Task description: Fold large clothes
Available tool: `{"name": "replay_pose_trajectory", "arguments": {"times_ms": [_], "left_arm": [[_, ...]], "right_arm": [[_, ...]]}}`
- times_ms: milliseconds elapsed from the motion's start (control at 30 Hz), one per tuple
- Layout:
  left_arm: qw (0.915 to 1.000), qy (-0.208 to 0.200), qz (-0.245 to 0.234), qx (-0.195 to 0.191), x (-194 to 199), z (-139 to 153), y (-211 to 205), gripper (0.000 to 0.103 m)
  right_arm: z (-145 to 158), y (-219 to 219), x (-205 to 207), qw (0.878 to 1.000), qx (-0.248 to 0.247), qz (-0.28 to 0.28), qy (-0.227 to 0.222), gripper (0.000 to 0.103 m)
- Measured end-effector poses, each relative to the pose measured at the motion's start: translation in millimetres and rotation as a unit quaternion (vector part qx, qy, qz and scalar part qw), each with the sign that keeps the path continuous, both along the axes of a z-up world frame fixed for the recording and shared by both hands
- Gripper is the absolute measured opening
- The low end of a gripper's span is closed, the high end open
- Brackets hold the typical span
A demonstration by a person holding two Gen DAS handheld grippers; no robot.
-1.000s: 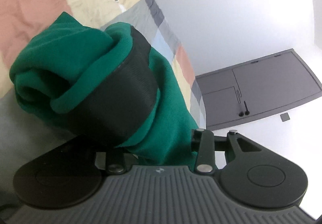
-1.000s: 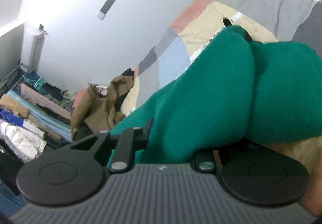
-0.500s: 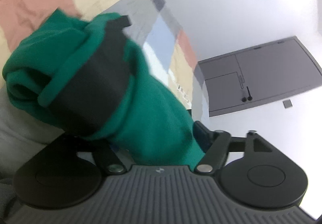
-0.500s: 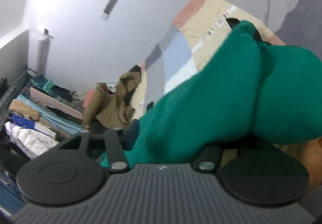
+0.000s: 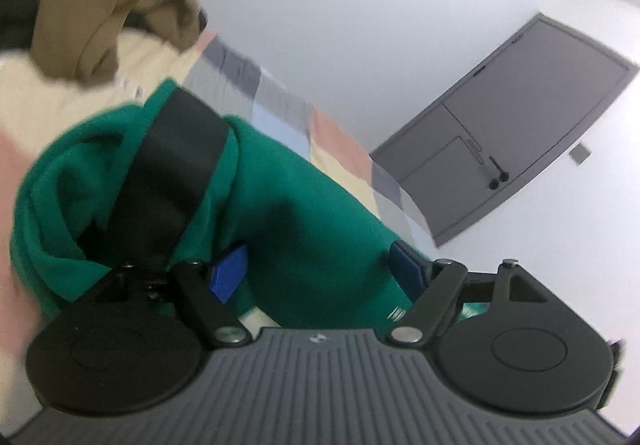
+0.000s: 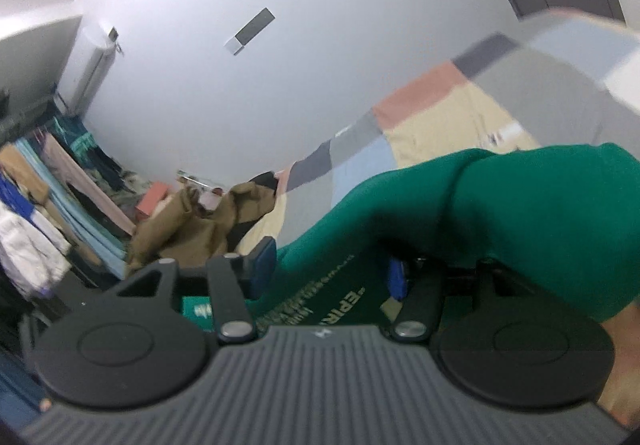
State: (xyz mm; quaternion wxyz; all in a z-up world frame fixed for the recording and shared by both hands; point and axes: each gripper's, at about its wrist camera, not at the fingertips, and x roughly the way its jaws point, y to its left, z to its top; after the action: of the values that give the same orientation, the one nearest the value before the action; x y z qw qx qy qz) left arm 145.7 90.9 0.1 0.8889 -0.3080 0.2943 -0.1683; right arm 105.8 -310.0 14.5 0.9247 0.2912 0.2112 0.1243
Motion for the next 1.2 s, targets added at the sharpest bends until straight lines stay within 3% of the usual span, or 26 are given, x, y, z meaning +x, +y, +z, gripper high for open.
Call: {"name": "replay_pose_trajectory", "arguments": {"times_ms": [233,467,667,833,1200], "left_arm": [[0.9943,-0.023,0.043,0.094,75.4,-23.6,-1.4,0.081],[0.9865,0.013,0.032,0.16,133.1,-57.8,3.7,0.081],[0.9858,0.039,0.038,0.159,178.1,-88.4,6.9,0.081],[0.988,0.048,0.033,0.143,193.3,-98.8,13.2,0.081],[0.9862,0.028,0.046,0.156,176.4,-87.8,7.1,0.081]], "right_arm": [[-3.7,7.9,45.5,0.994,-0.103,-0.02,-0.033,0.058],[-39.8,2.0,99.1,0.984,-0.175,-0.024,0.001,0.057],[-73.9,2.7,153.4,0.975,-0.217,-0.004,0.048,0.057],[-101.3,-11.5,188.0,0.978,-0.194,0.008,0.08,0.056],[-109.4,-15.8,193.2,0.98,-0.188,0.002,0.071,0.056]]}}
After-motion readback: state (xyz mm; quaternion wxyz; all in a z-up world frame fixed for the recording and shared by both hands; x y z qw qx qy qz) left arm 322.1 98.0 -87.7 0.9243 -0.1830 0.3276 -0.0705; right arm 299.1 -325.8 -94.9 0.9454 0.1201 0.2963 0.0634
